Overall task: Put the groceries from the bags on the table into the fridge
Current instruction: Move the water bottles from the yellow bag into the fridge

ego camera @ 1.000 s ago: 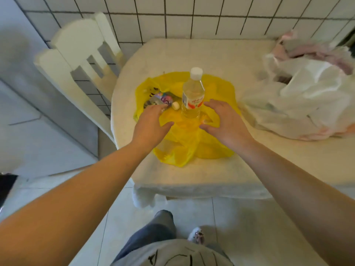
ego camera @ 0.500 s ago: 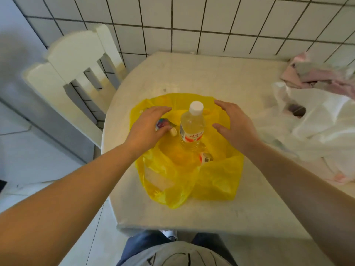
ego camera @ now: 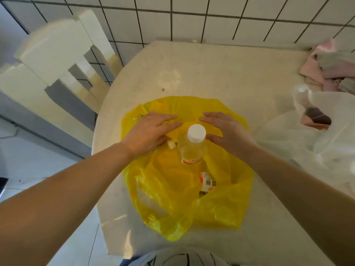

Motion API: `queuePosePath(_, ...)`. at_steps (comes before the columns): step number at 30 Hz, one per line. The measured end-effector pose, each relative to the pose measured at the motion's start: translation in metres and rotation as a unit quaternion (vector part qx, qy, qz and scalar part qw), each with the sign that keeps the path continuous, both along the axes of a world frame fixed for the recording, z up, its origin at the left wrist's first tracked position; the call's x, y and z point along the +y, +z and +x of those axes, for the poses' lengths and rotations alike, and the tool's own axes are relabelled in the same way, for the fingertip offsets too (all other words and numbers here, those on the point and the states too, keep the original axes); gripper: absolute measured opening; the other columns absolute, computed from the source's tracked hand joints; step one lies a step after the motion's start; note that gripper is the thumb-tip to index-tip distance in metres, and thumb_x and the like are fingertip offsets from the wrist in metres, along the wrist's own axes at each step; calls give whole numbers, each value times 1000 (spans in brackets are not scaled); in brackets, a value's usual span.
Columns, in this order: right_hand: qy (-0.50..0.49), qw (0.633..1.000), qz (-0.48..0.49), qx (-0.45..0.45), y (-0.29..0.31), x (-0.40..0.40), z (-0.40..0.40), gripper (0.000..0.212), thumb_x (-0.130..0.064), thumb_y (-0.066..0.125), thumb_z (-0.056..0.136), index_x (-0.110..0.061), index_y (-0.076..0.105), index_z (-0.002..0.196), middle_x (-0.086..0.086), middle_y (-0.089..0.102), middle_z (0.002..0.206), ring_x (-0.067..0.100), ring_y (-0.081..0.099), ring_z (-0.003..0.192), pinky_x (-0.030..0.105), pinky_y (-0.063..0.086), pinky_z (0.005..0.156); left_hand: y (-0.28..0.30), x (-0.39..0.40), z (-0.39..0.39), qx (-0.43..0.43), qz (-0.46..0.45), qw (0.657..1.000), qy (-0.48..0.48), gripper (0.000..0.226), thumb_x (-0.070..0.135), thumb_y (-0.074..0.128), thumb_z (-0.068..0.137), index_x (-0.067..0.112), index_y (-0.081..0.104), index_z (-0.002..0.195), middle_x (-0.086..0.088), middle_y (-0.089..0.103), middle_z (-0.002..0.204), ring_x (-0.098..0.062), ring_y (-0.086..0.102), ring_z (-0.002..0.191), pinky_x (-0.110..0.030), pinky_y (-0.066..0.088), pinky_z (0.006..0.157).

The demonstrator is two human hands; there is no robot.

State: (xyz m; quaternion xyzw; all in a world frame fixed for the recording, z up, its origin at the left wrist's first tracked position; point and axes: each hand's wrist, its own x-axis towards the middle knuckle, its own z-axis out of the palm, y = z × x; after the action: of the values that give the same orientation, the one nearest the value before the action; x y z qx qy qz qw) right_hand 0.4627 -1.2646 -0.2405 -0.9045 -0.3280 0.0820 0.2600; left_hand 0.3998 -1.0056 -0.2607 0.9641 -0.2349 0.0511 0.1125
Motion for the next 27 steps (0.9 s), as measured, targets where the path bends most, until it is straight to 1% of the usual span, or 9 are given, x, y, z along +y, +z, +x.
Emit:
queuePosePath(6,5,999,23,35,-6,14,23,51,-36,68,81,-24,55,128,-1,56,132,20,48,123,32,36,102,4,-5,43,-58,-36,998,-11,42,23,45,76,15,69,109,-7,68,90,-23,65,83,-56,44,90)
queuePosePath(9,-13,998,49,49,-7,21,29,50,-34,70,80,-21,57,127,0,59,127,19,52,119,28,37,99,6,-6,66,-51,-60,997,-16,40,24,45,77,12,71,104,-9,67,84,-23,66,79,-54,45,89)
queuePosePath(12,-35,997,37,55,-10,26,32,59,-44,69,78,-19,54,129,2,58,128,21,52,119,35,39,101,10,-9,86,1,-120,993,2,38,27,44,77,16,72,101,-7,67,87,-20,58,86,-33,48,80)
queuePosePath(15,-68,996,-22,53,-13,30,36,74,-52,70,73,-15,48,134,5,55,131,26,48,121,47,34,104,14,-11,107,59,-145,987,30,34,29,48,79,21,72,103,-3,66,95,-17,57,93,-34,47,73)
queuePosePath(18,-108,993,-30,46,-13,33,47,58,-35,71,78,-15,52,129,6,62,118,25,54,112,41,37,100,17,-13,126,71,-145,987,27,27,21,56,81,23,71,104,0,66,99,-21,61,95,-39,49,76)
queuePosePath(20,-150,986,28,66,-12,32,57,44,-24,71,80,-23,58,122,-2,66,98,15,60,94,31,42,89,17,-12,137,65,-153,986,23,24,20,59,83,23,71,104,1,66,99,-20,61,94,-35,48,74)
queuePosePath(23,-190,953,173,161,-10,25,79,36,-15,72,78,-41,59,100,-15,62,72,2,58,70,33,50,76,18,-11,148,24,-179,983,28,27,26,60,87,21,67,112,0,65,103,-17,59,95,-25,40,73)
queuePosePath(25,-215,927,229,204,-6,22,93,34,-11,72,79,-39,58,92,-10,64,69,8,59,67,36,50,69,18,-11,153,-10,-183,982,39,38,33,60,89,22,58,125,-1,61,113,-14,56,100,-20,38,77)
queuePosePath(27,-241,919,244,195,-8,21,107,31,-10,73,78,-37,58,85,-6,63,75,16,59,69,40,51,68,17,-12,158,-31,-174,983,39,49,30,61,89,22,48,135,-2,54,124,-15,53,107,-23,41,83)
